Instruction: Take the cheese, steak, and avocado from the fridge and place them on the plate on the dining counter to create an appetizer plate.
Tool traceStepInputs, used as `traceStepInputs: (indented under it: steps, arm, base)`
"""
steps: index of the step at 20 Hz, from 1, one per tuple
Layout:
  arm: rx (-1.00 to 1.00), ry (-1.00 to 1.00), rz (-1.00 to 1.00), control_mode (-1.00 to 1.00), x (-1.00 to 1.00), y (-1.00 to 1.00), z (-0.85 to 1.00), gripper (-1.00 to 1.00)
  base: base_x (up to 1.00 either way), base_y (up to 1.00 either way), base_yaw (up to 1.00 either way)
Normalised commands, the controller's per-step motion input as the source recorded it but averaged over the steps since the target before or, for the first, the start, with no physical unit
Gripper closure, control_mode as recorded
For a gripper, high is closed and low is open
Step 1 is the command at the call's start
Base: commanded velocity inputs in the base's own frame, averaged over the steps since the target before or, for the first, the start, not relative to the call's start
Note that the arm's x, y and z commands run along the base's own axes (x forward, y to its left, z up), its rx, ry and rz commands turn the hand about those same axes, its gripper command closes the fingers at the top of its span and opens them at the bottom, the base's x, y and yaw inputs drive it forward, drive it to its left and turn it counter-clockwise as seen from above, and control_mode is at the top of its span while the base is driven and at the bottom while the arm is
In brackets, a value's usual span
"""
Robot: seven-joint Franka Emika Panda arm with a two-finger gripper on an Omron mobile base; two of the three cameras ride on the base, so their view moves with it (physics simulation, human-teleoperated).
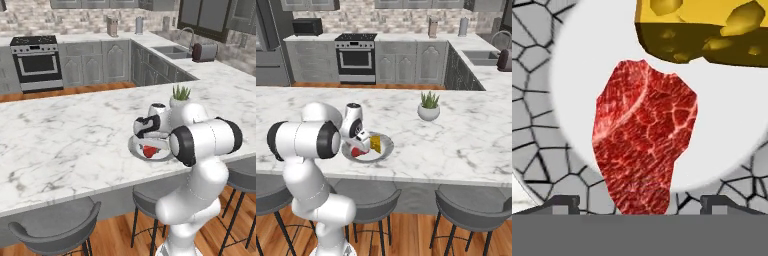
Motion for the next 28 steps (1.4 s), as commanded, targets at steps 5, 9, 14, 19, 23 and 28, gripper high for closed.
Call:
traceStepInputs:
  steps: [5, 9, 14, 19, 23, 28]
  arm:
    - [0.0, -0.1, 0.0, -1.0, -0.59, -0.13, 0.9, -1.0]
    - [0.0, -0.11, 0.0, -1.0, -0.94, -0.15, 0.84, -1.0]
    - [0.0, -0.1, 0.02, -1.0, -1.0, -0.17, 0.73, -1.0]
    - [0.0, -0.17, 0.15, -1.0, -1.0, -0.17, 0.93, -1.0]
    - [0.0, -0.17, 0.21, -1.0, -0.89, -0.05, 0.78, -1.0]
    - [-0.05, -0.15, 0.18, -1.0, -0.67, 0.0, 0.57, -1.0]
  base:
    - [0.0, 0.0, 0.0]
    - [0.0, 0.0, 0.0]
    - [0.0, 0.0, 0.0]
    - [0.0, 0.0, 0.0]
    - [0.0, 0.0, 0.0]
    - [0.0, 0.0, 0.0]
